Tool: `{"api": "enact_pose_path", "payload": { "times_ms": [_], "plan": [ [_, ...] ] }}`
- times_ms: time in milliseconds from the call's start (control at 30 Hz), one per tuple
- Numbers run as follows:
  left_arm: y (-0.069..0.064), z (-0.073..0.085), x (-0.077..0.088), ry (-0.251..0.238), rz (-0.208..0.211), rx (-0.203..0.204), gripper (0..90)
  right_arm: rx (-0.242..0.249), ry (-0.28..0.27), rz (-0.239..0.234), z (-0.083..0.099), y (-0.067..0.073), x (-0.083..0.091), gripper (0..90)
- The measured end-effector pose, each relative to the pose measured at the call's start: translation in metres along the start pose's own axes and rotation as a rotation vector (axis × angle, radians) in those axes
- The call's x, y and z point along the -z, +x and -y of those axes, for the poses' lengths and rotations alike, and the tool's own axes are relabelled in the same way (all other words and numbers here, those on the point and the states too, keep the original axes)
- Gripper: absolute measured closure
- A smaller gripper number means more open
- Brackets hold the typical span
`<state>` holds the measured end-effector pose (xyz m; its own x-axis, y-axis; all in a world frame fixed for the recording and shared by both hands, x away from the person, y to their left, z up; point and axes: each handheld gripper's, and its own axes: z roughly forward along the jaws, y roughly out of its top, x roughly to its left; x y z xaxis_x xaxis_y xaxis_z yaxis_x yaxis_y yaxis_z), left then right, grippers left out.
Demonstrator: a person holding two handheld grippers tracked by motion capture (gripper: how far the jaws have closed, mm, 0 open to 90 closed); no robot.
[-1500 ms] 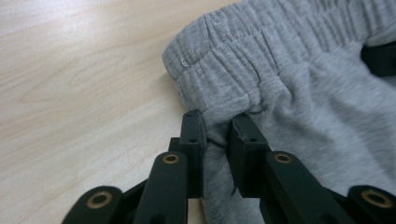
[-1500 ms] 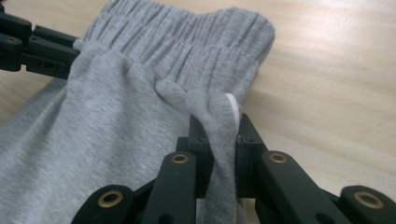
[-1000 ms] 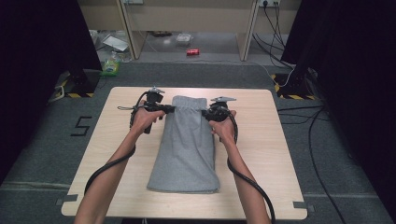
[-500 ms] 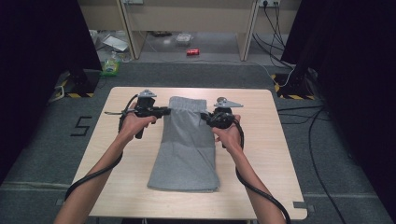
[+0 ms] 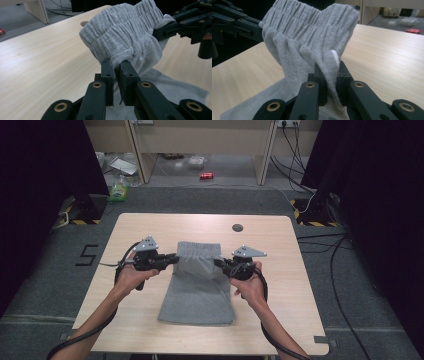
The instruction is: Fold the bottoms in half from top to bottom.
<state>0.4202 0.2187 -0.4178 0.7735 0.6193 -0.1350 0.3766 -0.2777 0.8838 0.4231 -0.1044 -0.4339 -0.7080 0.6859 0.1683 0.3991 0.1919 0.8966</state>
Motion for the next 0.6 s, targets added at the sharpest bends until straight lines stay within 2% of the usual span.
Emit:
{"api": "enact_pose_path", "payload": {
  "times_ms": [133, 300, 600],
  "plan": [
    [-0.008, 0.021, 0.008, 0.002, 0.03, -0.002, 82.5, 0.022, 0.017, -0.017, 0.017, 0.015, 0.008, 83.3],
    [-0.016, 0.044, 0.009, 0.034, 0.055, 0.002, 82.2, 0.059, 0.047, -0.022, 0.035, 0.029, 0.012, 83.1],
    [-0.024, 0.078, 0.002, 0.084, 0.084, 0.012, 81.5, 0.073, 0.116, -0.019, 0.06, 0.039, 0.015, 81.4]
  ]
}}
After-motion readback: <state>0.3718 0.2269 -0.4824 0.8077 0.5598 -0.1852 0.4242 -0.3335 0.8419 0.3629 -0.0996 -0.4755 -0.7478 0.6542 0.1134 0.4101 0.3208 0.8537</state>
